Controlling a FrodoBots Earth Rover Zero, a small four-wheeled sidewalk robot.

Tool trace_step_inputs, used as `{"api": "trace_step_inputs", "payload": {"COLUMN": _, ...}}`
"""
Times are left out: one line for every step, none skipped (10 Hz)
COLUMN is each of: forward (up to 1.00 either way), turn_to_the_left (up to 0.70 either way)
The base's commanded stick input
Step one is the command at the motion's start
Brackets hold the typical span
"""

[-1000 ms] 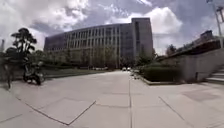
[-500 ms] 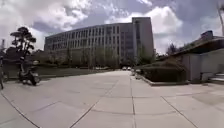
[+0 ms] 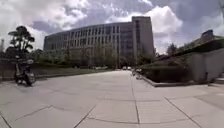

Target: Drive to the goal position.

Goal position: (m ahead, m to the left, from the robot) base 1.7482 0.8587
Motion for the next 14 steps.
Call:
{"api": "trace_step_inputs", "payload": {"forward": 0.50, "turn_to_the_left": 0.00}}
{"api": "trace_step_inputs", "payload": {"forward": 0.50, "turn_to_the_left": -0.25}}
{"api": "trace_step_inputs", "payload": {"forward": 0.50, "turn_to_the_left": -0.50}}
{"api": "trace_step_inputs", "payload": {"forward": 0.50, "turn_to_the_left": -0.50}}
{"api": "trace_step_inputs", "payload": {"forward": 0.50, "turn_to_the_left": -0.50}}
{"api": "trace_step_inputs", "payload": {"forward": 0.50, "turn_to_the_left": -0.50}}
{"api": "trace_step_inputs", "payload": {"forward": 0.50, "turn_to_the_left": -0.04}}
{"api": "trace_step_inputs", "payload": {"forward": 0.50, "turn_to_the_left": 0.00}}
{"api": "trace_step_inputs", "payload": {"forward": 0.50, "turn_to_the_left": 0.00}}
{"api": "trace_step_inputs", "payload": {"forward": 0.50, "turn_to_the_left": 0.00}}
{"api": "trace_step_inputs", "payload": {"forward": 0.50, "turn_to_the_left": 0.00}}
{"api": "trace_step_inputs", "payload": {"forward": 0.50, "turn_to_the_left": 0.00}}
{"api": "trace_step_inputs", "payload": {"forward": 0.50, "turn_to_the_left": 0.00}}
{"api": "trace_step_inputs", "payload": {"forward": 0.50, "turn_to_the_left": 0.00}}
